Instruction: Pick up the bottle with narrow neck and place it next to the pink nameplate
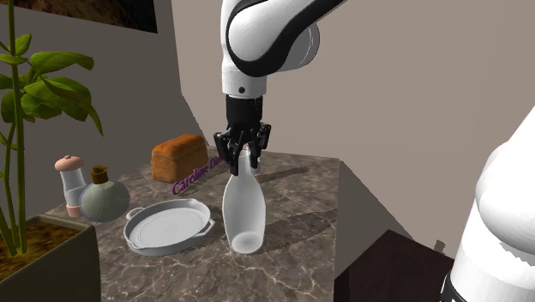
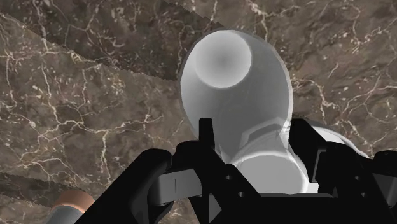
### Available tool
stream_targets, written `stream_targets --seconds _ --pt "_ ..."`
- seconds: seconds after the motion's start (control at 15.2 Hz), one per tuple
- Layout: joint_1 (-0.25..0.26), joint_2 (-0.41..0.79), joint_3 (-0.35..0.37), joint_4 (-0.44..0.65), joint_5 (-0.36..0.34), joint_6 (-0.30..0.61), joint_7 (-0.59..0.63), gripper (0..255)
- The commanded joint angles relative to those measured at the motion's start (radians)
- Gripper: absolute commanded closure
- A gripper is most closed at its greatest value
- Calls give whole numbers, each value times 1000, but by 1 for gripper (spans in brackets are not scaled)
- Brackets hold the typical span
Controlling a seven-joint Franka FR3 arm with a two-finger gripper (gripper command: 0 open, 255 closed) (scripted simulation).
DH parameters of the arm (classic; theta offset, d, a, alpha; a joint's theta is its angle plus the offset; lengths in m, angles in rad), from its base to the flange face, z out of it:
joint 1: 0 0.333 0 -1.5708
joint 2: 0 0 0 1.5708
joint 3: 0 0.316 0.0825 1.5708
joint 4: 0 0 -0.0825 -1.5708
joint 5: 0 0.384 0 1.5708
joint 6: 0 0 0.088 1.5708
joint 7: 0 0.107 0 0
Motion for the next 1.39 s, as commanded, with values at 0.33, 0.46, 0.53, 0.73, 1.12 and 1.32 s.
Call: stream_targets --seconds 0.33,0.46,0.53,0.73,1.12,1.32 --pt "1 -11 -3 17 3 -29 -4 255" --pt "1 -22 -6 36 5 -58 -7 255" --pt "1 -27 -7 45 6 -72 -8 255" --pt "2 -40 -11 74 8 -114 -12 255" --pt "1 -60 -19 139 10 -197 -18 255" --pt "0 -66 -22 174 10 -238 -21 255"
